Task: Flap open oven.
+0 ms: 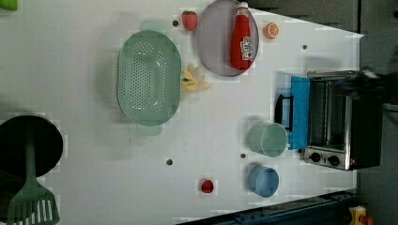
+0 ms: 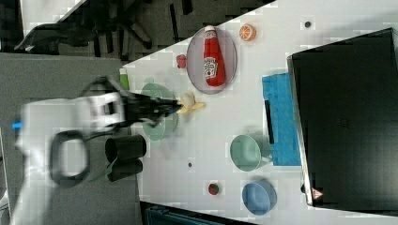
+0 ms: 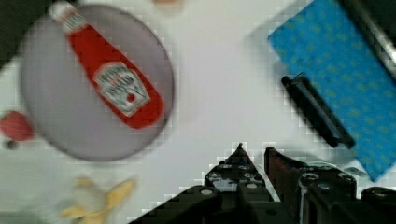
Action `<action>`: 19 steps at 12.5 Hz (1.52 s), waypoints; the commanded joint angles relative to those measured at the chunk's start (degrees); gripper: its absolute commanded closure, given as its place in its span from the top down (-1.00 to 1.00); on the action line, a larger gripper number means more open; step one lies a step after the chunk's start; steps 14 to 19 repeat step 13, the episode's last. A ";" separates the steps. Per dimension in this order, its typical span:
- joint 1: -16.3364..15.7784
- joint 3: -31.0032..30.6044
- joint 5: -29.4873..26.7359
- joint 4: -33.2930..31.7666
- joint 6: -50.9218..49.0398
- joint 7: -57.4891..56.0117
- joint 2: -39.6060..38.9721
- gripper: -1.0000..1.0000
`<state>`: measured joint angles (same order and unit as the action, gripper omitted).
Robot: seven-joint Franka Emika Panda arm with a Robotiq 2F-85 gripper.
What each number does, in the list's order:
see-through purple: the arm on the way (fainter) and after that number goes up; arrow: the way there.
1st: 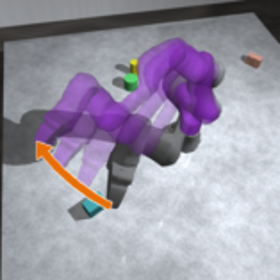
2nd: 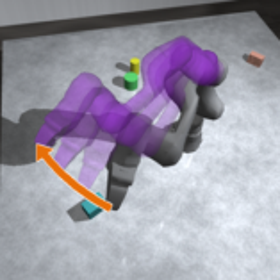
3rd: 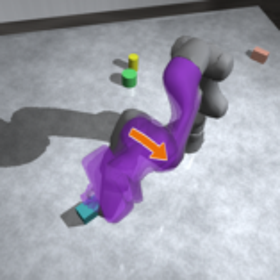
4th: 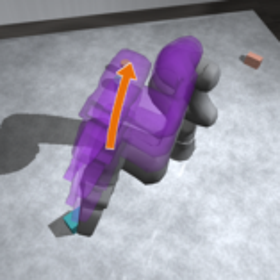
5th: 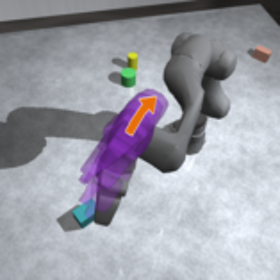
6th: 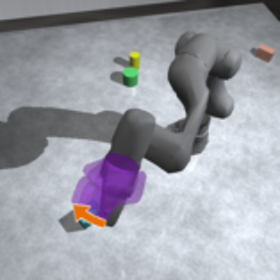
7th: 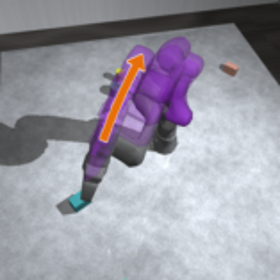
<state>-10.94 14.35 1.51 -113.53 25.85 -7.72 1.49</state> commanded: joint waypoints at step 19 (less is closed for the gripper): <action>0.60 0.58 -0.02 14.67 -26.58 4.72 3.52 -0.65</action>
